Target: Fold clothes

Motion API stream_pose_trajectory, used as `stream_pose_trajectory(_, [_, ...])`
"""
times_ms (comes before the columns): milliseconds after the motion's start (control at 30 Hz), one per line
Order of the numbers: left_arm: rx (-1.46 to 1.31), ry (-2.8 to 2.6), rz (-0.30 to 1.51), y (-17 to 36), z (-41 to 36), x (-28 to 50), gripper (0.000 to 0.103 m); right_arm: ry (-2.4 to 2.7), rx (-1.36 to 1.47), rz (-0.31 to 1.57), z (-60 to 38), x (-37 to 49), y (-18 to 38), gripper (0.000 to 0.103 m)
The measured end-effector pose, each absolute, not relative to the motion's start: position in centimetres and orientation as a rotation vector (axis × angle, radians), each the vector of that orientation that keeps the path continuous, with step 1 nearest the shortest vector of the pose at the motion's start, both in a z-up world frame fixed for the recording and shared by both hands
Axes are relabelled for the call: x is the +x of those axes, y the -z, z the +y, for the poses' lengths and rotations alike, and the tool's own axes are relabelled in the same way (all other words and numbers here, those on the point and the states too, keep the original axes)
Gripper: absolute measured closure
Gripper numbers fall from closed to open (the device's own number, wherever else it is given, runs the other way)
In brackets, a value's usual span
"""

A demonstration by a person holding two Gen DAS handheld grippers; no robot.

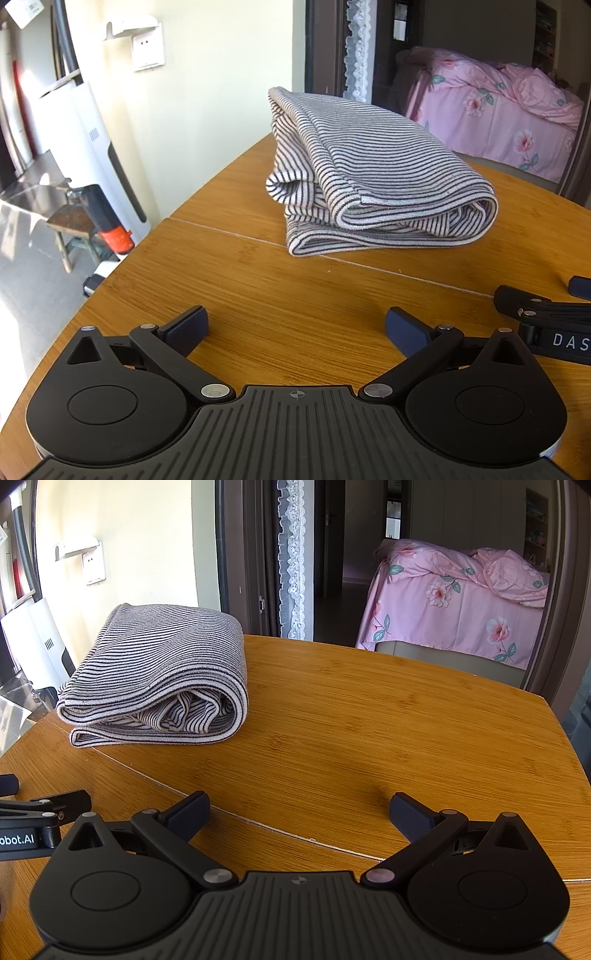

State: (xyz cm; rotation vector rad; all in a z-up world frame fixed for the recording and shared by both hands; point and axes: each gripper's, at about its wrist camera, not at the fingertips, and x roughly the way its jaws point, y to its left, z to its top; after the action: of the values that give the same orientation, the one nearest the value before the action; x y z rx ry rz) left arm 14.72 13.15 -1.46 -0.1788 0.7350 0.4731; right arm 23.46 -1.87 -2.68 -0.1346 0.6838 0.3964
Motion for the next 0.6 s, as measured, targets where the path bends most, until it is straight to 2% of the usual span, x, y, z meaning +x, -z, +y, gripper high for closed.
stream_pose_trajectory(600, [-0.177, -0.481, 0.727, 1.42, 13.05, 14.87, 0.0, -0.408, -0.14, 0.682, -1.92, 23.44, 2.66, 0.0])
